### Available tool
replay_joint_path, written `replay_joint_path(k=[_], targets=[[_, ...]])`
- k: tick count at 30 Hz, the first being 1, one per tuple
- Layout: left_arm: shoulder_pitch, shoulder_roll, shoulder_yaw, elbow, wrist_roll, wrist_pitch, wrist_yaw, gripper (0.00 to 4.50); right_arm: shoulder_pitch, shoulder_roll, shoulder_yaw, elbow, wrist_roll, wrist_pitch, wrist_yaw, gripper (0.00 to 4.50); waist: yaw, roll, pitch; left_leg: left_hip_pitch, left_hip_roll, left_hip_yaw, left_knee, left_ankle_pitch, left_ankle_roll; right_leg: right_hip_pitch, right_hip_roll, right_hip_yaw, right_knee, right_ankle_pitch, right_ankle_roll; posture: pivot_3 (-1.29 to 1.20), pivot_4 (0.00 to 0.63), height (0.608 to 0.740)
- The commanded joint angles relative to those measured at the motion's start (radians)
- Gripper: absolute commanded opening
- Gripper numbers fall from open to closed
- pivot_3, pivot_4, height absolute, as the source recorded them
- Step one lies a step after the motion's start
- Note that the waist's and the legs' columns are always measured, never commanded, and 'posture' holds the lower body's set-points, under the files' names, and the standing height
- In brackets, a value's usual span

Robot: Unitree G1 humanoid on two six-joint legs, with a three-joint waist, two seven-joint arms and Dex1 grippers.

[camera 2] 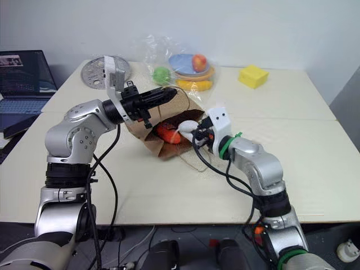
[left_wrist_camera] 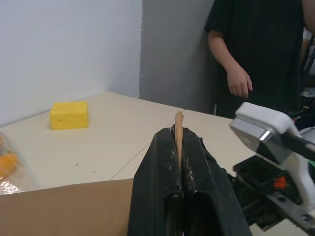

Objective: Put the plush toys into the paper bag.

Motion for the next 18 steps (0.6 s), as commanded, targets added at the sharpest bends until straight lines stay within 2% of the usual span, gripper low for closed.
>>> replay_joint_path(k=[1, 11, 18], targets=[[-0.027, 0.005, 0.007, -0.053, -0.04, 0.019, -0.018, 0.0, -0.067, 0.053, -0.004, 0.141, -0.025, -0.096, -0.023, 0.02, -0.001, 0.0, 0.0, 0.0, 0.0, 0.0, 0.0, 0.0, 0.0, 0.0, 0.0, 0.0, 0.0, 0.0, 0.0, 0.0, 0.15, 0.74], [-0.007, 0.017, 0.014, -0.101, -0.072, 0.06, -0.017, 0.0, -0.213, 0.228, -0.131, 0.417, 0.024, -0.236, -0.081, 0.02, -0.004, 0.0, 0.0, -0.001, 0.001, -0.002, -0.003, 0.0, 0.0, -0.002, 0.001, -0.002, 0.002, -0.001, 0.001, 0.0, 0.15, 0.74], [0.006, 0.03, 0.013, -0.132, -0.1, 0.093, -0.026, 0.0, -0.301, 0.304, -0.204, 0.655, 0.026, -0.377, -0.148, 0.02, -0.003, 0.0, 0.0, -0.001, 0.001, -0.001, -0.003, 0.0, 0.0, -0.002, 0.001, -0.002, 0.001, -0.001, 0.001, 0.0, 0.15, 0.74]])
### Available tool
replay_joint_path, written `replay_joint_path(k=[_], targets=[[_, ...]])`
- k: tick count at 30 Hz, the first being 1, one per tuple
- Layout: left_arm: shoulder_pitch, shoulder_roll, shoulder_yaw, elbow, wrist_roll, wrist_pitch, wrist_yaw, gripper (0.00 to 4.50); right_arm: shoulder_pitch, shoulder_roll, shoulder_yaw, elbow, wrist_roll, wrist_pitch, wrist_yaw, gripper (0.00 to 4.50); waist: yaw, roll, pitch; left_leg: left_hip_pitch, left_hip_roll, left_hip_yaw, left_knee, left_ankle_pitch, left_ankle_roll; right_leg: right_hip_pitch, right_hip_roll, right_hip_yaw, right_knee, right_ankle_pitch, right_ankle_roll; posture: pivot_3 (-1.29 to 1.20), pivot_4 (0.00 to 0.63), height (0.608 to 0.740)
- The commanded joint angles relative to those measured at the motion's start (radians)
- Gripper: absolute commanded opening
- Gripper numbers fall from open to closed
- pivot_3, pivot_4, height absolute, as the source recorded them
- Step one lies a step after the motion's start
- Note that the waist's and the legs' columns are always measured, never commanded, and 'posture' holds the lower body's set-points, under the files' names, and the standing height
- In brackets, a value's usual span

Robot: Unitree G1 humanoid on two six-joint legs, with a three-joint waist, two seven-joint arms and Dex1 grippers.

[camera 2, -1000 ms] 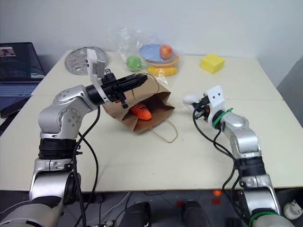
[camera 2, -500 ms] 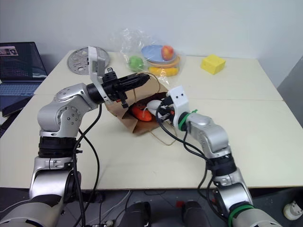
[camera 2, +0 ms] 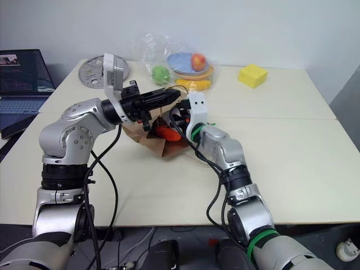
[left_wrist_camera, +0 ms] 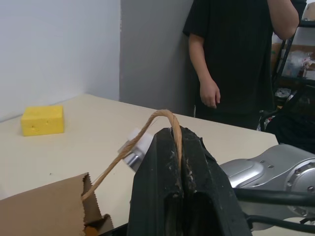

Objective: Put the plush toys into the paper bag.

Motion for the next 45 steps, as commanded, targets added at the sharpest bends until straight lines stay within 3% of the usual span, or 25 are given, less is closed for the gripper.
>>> replay_joint_path(k=[1, 11, 19, 24, 29, 33, 37, 40, 45], targets=[[-0.006, 0.013, 0.016, -0.05, -0.039, 0.018, -0.012, 0.0, -0.075, 0.042, -0.077, 0.129, 0.03, -0.098, -0.055, 0.02, 0.0, 0.0, 0.0, 0.0, 0.0, 0.0, 0.0, 0.0, 0.0, 0.0, 0.0, 0.0, 0.0, 0.0, 0.0, 0.0, 0.15, 0.74], [0.006, 0.024, 0.015, -0.076, -0.062, 0.039, -0.004, 0.0, -0.147, 0.051, -0.137, 0.366, 0.032, -0.227, -0.084, 0.02, -0.002, 0.0, 0.0, 0.0, 0.0, -0.001, -0.002, 0.0, 0.0, 0.0, 0.0, -0.001, 0.0, 0.0, 0.0, 0.0, 0.15, 0.74], [0.006, 0.016, 0.006, -0.058, -0.046, 0.023, 0.002, 0.0, -0.083, 0.028, -0.119, 0.269, 0.037, -0.179, -0.065, 2.73, -0.001, 0.0, 0.0, 0.0, 0.0, -0.001, -0.002, 0.0, 0.0, 0.0, 0.0, 0.0, 0.0, 0.0, 0.0, 0.0, 0.15, 0.74], [0.001, 0.015, 0.001, -0.049, -0.04, 0.02, 0.001, 0.0, -0.007, 0.023, -0.089, 0.086, 0.052, -0.085, -0.068, 4.45, -0.001, 0.0, 0.0, 0.0, 0.0, -0.001, -0.002, 0.0, 0.0, 0.0, 0.0, 0.0, 0.0, 0.0, 0.0, 0.0, 0.15, 0.74], [-0.001, 0.01, 0.0, -0.04, -0.033, 0.011, 0.004, 0.0, 0.074, 0.014, -0.043, -0.133, 0.072, 0.039, -0.049, 4.45, -0.001, 0.0, 0.0, 0.0, 0.0, -0.001, -0.002, 0.0, 0.0, -0.001, 0.0, 0.0, 0.0, 0.0, 0.0, 0.0, 0.15, 0.74], [-0.005, 0.007, -0.003, -0.024, -0.022, -0.003, 0.007, 0.0, 0.21, -0.11, 0.081, -0.461, 0.106, 0.208, 0.067, 4.45, 0.002, 0.0, 0.0, 0.0, 0.0, -0.001, -0.002, 0.0, 0.0, 0.0, 0.0, -0.001, -0.001, 0.0, -0.001, 0.0, 0.15, 0.74], [-0.007, 0.013, -0.001, -0.01, -0.011, -0.015, 0.006, 0.0, 0.373, -0.353, 0.162, -0.768, 0.128, 0.325, 0.191, 4.45, 0.007, 0.0, 0.0, -0.001, -0.001, -0.001, -0.001, 0.0, 0.0, 0.0, -0.001, -0.001, -0.002, -0.001, 0.0, 0.0, 0.15, 0.74], [-0.007, 0.015, 0.0, -0.004, -0.009, -0.021, 0.005, 0.0, 0.442, -0.451, 0.2, -0.867, 0.124, 0.353, 0.214, 4.45, 0.004, 0.0, 0.0, -0.001, -0.001, 0.0, -0.001, 0.0, 0.0, 0.001, -0.002, 0.0, -0.003, -0.001, -0.001, 0.0, 0.15, 0.74], [-0.01, 0.009, -0.007, 0.002, -0.006, -0.029, 0.003, 0.0, 0.517, -0.448, 0.311, -0.852, 0.05, 0.318, 0.173, 4.45, -0.009, 0.0, 0.0, 0.003, 0.001, -0.002, -0.001, 0.0, 0.0, 0.0, 0.001, 0.001, 0.0, -0.001, -0.001, 0.0, 0.15, 0.74]])
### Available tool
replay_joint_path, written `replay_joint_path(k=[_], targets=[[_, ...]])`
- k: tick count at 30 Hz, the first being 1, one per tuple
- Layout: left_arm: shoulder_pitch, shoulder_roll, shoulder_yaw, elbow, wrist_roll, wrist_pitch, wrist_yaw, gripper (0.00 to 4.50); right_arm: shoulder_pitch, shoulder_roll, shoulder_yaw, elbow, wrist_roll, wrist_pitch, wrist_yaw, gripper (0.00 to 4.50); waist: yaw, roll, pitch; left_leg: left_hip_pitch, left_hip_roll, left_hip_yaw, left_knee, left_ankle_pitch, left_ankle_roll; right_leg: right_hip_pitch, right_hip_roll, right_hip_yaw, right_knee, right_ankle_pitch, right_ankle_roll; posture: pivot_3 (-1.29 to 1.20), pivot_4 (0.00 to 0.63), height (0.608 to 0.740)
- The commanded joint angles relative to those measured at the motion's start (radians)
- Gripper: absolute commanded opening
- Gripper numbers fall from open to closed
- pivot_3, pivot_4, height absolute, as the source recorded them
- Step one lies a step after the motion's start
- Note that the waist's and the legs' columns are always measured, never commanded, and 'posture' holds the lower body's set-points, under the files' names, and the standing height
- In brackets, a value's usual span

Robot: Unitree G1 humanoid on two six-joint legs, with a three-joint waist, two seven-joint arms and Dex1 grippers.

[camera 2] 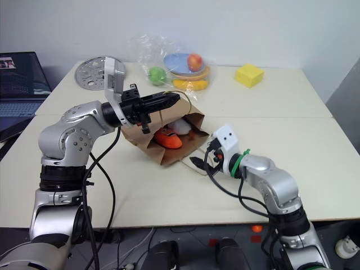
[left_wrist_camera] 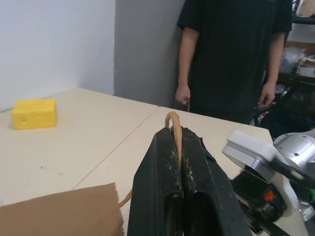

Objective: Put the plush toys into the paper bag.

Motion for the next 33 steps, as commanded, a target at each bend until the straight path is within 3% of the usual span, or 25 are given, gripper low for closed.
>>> replay_joint_path(k=[1, 7, 11, 14, 24, 25, 29, 33], targets=[[-0.022, -0.002, 0.007, -0.012, 0.004, -0.024, 0.002, 0.0, 0.019, 0.034, 0.08, 0.019, -0.063, -0.049, -0.03, 4.45, 0.0, 0.0, 0.0, 0.0, 0.0, -0.001, 0.0, 0.0, 0.0, 0.0, 0.0, -0.001, 0.001, 0.0, 0.0, 0.0, 0.15, 0.74], [-0.021, 0.003, 0.008, -0.015, 0.004, -0.022, -0.004, 0.0, 0.014, 0.065, 0.114, 0.093, -0.114, -0.095, -0.028, 4.45, 0.009, 0.0, 0.0, -0.002, -0.001, 0.001, 0.001, 0.0, 0.0, 0.0, -0.001, 0.002, -0.002, 0.0, 0.0, 0.0, 0.15, 0.74], [-0.014, 0.009, 0.011, -0.029, 0.002, -0.015, -0.002, 0.0, 0.015, 0.008, 0.157, 0.146, -0.187, -0.142, -0.004, 4.45, 0.015, 0.0, 0.0, -0.003, -0.002, 0.001, 0.001, 0.0, 0.0, 0.0, -0.001, 0.001, -0.002, 0.0, 0.0, 0.0, 0.15, 0.74], [-0.01, 0.014, 0.013, -0.034, -0.001, -0.013, -0.001, 0.0, 0.021, -0.018, 0.168, 0.142, -0.21, -0.17, 0.018, 3.86, 0.014, 0.0, 0.0, -0.003, -0.002, 0.001, 0.001, 0.0, 0.0, 0.0, -0.001, 0.001, -0.002, 0.0, 0.0, 0.0, 0.15, 0.74], [-0.006, 0.008, 0.018, -0.029, 0.006, -0.025, 0.014, 0.0, 0.047, -0.044, 0.106, 0.076, -0.219, -0.218, 0.037, 0.22, 0.013, 0.0, 0.0, -0.003, -0.001, 0.001, 0.001, 0.0, 0.0, 0.0, -0.001, 0.001, -0.002, 0.0, 0.0, 0.0, 0.15, 0.74], [-0.008, 0.008, 0.018, -0.026, 0.007, -0.027, 0.015, 0.0, 0.049, -0.046, 0.092, 0.06, -0.214, -0.223, 0.038, 0.03, 0.013, 0.0, 0.0, -0.003, -0.002, 0.001, 0.001, 0.0, 0.0, 0.0, -0.001, 0.001, -0.002, 0.0, 0.0, 0.0, 0.15, 0.74], [-0.039, 0.0, 0.009, 0.007, 0.017, -0.044, 0.014, 0.0, 0.046, -0.075, 0.003, -0.057, -0.206, -0.293, 0.038, 0.03, 0.014, -0.001, 0.0, -0.003, -0.001, 0.001, 0.002, 0.0, 0.0, 0.0, -0.001, 0.001, -0.002, 0.0, 0.0, 0.0, 0.15, 0.74], [-0.113, -0.057, -0.006, 0.129, 0.098, -0.171, 0.06, 0.0, 0.053, -0.118, -0.034, -0.15, -0.254, -0.343, 0.016, 0.03, 0.02, -0.001, 0.0, -0.003, -0.002, 0.0, 0.002, 0.0, 0.0, 0.001, -0.001, 0.0, -0.002, 0.0, 0.001, 0.0, 0.15, 0.74]])
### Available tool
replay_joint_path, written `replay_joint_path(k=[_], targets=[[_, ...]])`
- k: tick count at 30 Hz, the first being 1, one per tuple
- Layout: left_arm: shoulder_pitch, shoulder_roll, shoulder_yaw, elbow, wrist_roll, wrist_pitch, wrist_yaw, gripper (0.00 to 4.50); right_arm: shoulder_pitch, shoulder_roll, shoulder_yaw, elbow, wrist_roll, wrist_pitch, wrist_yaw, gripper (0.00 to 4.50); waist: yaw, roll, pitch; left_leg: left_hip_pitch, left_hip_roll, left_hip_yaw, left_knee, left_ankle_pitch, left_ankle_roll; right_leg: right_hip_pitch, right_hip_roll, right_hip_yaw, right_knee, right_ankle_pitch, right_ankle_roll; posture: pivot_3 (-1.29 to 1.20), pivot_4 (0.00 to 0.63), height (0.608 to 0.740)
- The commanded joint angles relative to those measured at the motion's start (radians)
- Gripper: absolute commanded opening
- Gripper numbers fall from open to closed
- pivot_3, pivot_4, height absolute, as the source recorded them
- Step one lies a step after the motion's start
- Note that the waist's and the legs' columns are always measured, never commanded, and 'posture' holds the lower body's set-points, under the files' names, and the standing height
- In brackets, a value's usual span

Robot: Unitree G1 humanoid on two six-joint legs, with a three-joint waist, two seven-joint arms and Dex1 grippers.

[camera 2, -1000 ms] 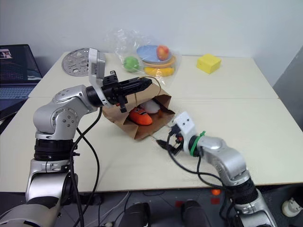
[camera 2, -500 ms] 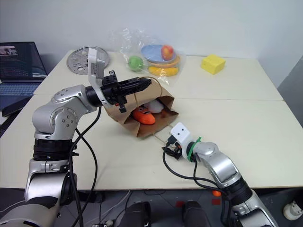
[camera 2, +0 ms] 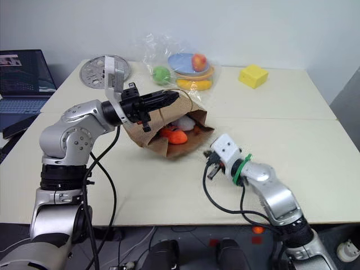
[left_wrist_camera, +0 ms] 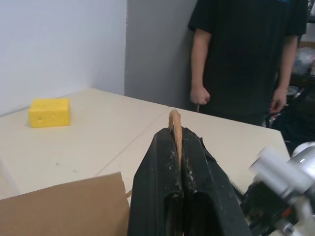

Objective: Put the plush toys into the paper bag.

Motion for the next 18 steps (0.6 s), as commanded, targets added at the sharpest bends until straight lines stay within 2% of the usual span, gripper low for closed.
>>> replay_joint_path(k=[1, 6, 9, 18], targets=[[-0.1, -0.054, 0.004, 0.105, 0.072, -0.131, 0.062, 0.0, -0.009, -0.023, -0.037, -0.095, -0.057, -0.077, -0.033, 0.03, 0.003, 0.0, 0.0, 0.0, 0.0, 0.0, 0.0, 0.0, 0.0, 0.0, 0.0, 0.0, 0.0, 0.0, 0.0, 0.0, 0.15, 0.74], [-0.201, -0.104, 0.013, 0.259, 0.137, -0.25, 0.09, 0.0, -0.071, -0.003, -0.046, -0.077, -0.159, -0.185, -0.119, 0.03, 0.001, 0.0, 0.0, 0.0, -0.001, 0.001, 0.001, 0.0, 0.0, 0.0, 0.0, 0.001, -0.001, 0.0, 0.0, 0.0, 0.15, 0.74], [-0.234, -0.098, 0.042, 0.308, 0.133, -0.262, 0.098, 0.0, -0.148, 0.026, -0.045, -0.027, -0.219, -0.254, -0.175, 0.03, -0.008, 0.0, 0.0, 0.0, 0.0, 0.001, 0.0, 0.0, 0.0, -0.001, 0.0, 0.001, 0.0, 0.0, 0.0, 0.0, 0.15, 0.74], [-0.048, 0.021, 0.03, 0.192, 0.166, -0.234, 0.077, 0.0, -0.249, 0.182, 0.082, 0.202, -0.225, -0.302, -0.117, 0.03, -0.01, 0.0, 0.0, 0.001, 0.001, 0.0, -0.002, 0.0, 0.0, -0.001, 0.001, 0.0, 0.002, 0.0, 0.001, 0.0, 0.15, 0.74]])
